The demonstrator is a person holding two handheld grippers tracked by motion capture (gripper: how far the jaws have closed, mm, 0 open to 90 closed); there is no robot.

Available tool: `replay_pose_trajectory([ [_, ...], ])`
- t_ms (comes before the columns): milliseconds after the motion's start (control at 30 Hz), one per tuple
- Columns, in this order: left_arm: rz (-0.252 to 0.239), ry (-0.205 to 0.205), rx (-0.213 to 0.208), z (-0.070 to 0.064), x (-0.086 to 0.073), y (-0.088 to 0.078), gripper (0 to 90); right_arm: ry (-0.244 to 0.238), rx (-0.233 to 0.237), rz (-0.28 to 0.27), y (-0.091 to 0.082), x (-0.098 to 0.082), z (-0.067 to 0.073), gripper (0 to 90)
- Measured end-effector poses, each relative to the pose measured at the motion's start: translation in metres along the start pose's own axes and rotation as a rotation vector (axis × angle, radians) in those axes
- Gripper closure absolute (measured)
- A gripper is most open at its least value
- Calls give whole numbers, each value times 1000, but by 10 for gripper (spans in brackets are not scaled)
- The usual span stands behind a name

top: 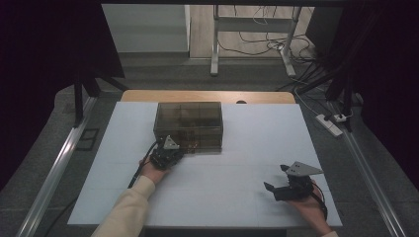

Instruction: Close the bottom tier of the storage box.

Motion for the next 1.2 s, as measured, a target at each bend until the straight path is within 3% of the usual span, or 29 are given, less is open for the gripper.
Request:
replay_pose_trajectory([
  [1000, 3, -18, 34, 16, 13, 13, 887, -7, -2, 11, 1, -1, 0, 84],
  [1200, 3, -21, 24, 18, 14, 15, 888, -8, -1, 12, 1, -1, 0, 84],
])
Point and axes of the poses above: each handheld gripper's, and its own axes: y roughly forward along the jaws, x roughly out of its top, z roughly to its left, the point moved 8 cm from there along y, roughly forward along the jaws, and after that the axes turned 3 degrees about x, right-handed, at the moved point
